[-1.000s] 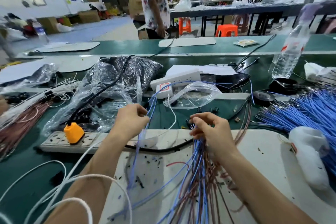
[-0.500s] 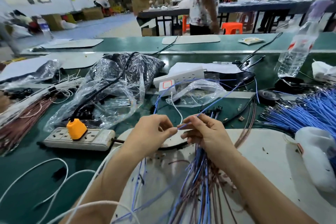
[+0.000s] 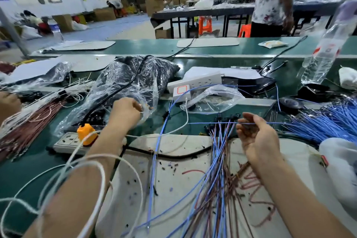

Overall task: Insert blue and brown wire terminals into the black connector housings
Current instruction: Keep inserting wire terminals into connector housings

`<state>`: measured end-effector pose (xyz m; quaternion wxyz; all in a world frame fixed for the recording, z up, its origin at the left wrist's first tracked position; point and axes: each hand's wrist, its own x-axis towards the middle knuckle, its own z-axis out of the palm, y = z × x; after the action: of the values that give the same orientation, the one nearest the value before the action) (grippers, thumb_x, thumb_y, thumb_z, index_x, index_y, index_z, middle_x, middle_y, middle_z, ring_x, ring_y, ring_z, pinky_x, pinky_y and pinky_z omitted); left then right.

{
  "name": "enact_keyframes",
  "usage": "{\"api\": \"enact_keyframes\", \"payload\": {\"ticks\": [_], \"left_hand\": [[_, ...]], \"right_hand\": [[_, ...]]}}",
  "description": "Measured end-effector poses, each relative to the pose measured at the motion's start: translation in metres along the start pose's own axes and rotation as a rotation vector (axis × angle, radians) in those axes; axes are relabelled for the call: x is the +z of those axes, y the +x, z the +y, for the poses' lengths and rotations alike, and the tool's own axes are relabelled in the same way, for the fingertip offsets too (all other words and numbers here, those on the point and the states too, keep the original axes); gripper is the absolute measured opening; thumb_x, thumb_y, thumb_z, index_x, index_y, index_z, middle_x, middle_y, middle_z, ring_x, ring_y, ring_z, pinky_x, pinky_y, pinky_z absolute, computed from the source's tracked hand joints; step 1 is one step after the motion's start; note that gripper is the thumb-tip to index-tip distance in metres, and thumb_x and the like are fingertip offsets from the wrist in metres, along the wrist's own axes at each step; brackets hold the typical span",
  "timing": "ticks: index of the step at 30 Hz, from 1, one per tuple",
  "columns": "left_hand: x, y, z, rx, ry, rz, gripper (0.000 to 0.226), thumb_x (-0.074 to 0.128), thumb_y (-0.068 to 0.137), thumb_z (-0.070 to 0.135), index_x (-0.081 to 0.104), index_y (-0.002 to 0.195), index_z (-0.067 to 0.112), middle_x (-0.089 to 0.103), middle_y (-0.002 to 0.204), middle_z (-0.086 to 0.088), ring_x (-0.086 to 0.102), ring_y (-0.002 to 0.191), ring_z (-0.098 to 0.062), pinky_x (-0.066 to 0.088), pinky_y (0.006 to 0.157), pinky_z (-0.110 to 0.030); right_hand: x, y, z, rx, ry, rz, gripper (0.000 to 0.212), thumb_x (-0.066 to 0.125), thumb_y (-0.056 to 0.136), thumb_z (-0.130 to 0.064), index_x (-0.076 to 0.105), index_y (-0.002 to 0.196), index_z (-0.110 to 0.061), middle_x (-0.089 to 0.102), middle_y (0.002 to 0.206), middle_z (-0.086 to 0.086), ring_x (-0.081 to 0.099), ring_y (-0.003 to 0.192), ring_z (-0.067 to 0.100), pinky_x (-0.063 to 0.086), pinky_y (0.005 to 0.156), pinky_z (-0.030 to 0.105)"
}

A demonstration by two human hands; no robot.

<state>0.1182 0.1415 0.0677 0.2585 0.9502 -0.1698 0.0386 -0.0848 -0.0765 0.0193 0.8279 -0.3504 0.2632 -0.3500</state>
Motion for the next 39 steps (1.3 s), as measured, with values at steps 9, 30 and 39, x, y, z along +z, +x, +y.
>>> {"api": "enact_keyframes", "payload": {"ticks": [9, 30, 39], "left_hand": [[0.040, 0.037, 0.000, 0.141, 0.083, -0.205, 0.022, 0.055, 0.091, 0.016, 0.064, 0.106, 0.004, 0.066, 0.110, -0.021, 0.060, 0.103, -0.035, 0.044, 0.086, -0.030], [0.037, 0.037, 0.018, 0.176, 0.227, -0.057, 0.016, 0.060, 0.087, 0.012, 0.066, 0.074, 0.004, 0.064, 0.085, -0.024, 0.063, 0.084, -0.039, 0.043, 0.068, -0.033], [-0.005, -0.009, 0.089, 0.399, -0.068, 0.340, 0.016, 0.062, 0.081, 0.002, 0.073, 0.093, 0.003, 0.055, 0.110, -0.018, 0.047, 0.082, -0.015, 0.037, 0.080, -0.015]], "right_hand": [[0.003, -0.004, 0.002, 0.005, -0.028, -0.046, 0.042, 0.042, 0.101, -0.031, 0.043, 0.063, -0.014, 0.056, 0.049, 0.005, 0.053, 0.044, 0.014, 0.042, 0.039, 0.018], [-0.003, -0.001, 0.002, 0.022, 0.000, -0.063, 0.046, 0.036, 0.102, -0.036, 0.054, 0.070, -0.008, 0.068, 0.063, 0.014, 0.064, 0.051, 0.021, 0.053, 0.050, 0.022], [-0.001, 0.003, 0.007, -0.246, -0.406, -0.063, 0.024, 0.048, 0.094, 0.007, 0.056, 0.085, -0.013, 0.062, 0.083, 0.007, 0.060, 0.074, 0.015, 0.053, 0.073, 0.022]]}}
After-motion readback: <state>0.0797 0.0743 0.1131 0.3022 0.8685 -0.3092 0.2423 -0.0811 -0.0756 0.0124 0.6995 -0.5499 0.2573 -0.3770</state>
